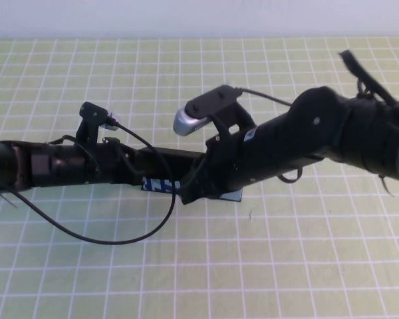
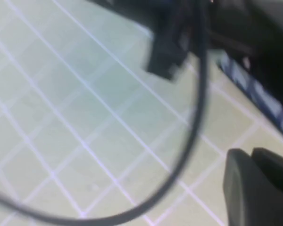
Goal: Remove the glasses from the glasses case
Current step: Pick up the glasses from the glasses case
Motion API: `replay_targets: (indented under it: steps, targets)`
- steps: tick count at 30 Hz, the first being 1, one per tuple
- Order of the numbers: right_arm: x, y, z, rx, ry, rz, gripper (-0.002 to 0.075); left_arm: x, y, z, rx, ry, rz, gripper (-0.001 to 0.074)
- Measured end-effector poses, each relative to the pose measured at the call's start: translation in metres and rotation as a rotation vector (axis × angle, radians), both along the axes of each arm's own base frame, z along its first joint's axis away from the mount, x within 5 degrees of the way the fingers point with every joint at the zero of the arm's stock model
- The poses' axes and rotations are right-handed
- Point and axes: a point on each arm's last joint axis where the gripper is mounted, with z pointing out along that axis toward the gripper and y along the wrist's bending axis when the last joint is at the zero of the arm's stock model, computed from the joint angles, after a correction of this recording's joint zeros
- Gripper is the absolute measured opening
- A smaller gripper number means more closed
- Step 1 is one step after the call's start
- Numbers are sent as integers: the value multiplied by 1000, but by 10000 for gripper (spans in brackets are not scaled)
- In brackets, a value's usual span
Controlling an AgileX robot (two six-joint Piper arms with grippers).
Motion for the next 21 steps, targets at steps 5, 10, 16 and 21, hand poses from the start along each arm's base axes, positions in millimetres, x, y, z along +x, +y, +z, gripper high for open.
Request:
replay_targets:
  steps: [5, 10, 16, 21]
  targets:
    - [16, 2, -34, -69, 38, -108, -8, 0, 0, 0, -6, 11, 2, -4]
    - [33, -3, -46, -54, -3, -207, -11, -2, -1, -1, -6, 32, -16, -4]
    - [51, -9, -27, -3, -63, -257, -11, -5, -1, -1, -11, 57, -31, -4]
    - [72, -11, -15, 34, -108, -292, -11, -7, -2, -1, -12, 63, -54, -4]
